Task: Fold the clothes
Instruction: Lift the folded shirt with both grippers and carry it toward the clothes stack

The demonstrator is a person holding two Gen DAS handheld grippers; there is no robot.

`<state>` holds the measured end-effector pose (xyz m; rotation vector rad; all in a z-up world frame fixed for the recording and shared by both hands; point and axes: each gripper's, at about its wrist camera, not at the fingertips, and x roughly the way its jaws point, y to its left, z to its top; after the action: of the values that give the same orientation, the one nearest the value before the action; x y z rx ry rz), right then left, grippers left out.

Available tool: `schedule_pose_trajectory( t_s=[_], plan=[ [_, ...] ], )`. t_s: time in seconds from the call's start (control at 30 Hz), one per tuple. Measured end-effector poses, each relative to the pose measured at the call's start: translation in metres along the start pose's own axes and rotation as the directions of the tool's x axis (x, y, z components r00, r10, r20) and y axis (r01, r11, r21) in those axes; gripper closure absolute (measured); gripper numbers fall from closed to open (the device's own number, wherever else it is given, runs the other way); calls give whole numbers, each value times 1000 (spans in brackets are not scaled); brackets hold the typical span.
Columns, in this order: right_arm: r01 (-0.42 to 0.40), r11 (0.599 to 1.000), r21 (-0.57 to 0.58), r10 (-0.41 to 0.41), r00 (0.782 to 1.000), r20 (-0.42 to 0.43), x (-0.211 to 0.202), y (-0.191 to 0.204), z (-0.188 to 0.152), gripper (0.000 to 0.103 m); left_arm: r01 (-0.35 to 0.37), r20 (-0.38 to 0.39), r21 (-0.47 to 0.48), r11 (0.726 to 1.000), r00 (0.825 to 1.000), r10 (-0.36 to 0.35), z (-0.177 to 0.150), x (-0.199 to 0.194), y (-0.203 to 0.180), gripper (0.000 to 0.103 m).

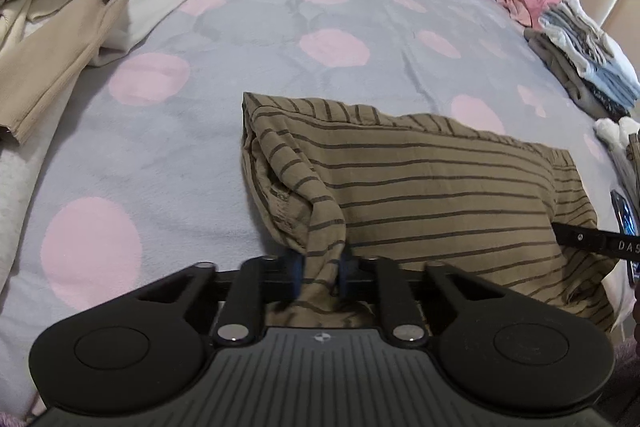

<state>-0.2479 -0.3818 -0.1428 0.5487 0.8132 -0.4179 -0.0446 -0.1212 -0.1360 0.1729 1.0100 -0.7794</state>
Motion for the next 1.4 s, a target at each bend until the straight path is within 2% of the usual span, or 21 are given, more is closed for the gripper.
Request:
schedule_pose_trajectory(
  t_s=[0.03, 0.13, 0.27, 0.43, 0.6, 0.7, 0.8, 0.93, 1.03, 1.2, 1.4],
  plan=[
    [-1, 1000, 0, 1, 1000, 4, -2, 1, 0, 81, -3, 7, -5, 1000, 1000, 3, 0, -1, 0, 95],
    [-25, 998, 54, 24, 1000, 16, -8, -6, 3, 89, -3, 35, -17, 1000, 999, 4, 1, -10, 1, 97],
    [-79, 988, 134, 74, 996, 41, -22, -15, 7, 92, 4, 83, -27, 1000, 997, -2, 6, -27, -1, 97],
    [-126, 980, 155, 112, 989, 96, -49, -12, 15, 93, 18, 145, 0, 1000, 989, -18, 15, -51, -13, 98],
    [-140, 978, 158, 113, 979, 170, -83, -16, 31, 93, 72, 203, 12, 997, 977, -73, 37, -70, -34, 98],
    [-154, 970, 188, 113, 971, 209, -106, -30, 45, 93, 124, 220, 26, 992, 967, -127, 53, -77, -54, 98],
    [-128, 973, 191, 81, 968, 236, -133, -49, 60, 93, 182, 231, 52, 982, 954, -189, 70, -79, -82, 98],
    [-84, 976, 202, 26, 961, 274, -175, -87, 84, 93, 281, 226, 106, 954, 927, -298, 93, -74, -138, 98],
    [-35, 977, 211, -30, 954, 297, -211, -122, 103, 93, 357, 223, 147, 922, 897, -382, 104, -70, -186, 98],
    [92, 971, 219, -160, 936, 313, -270, -182, 134, 93, 485, 187, 196, 852, 834, -518, 118, -55, -272, 98],
    [215, 940, 265, -296, 899, 323, -318, -257, 163, 93, 587, 94, 231, 776, 780, -618, 120, -23, -371, 98]
  ],
)
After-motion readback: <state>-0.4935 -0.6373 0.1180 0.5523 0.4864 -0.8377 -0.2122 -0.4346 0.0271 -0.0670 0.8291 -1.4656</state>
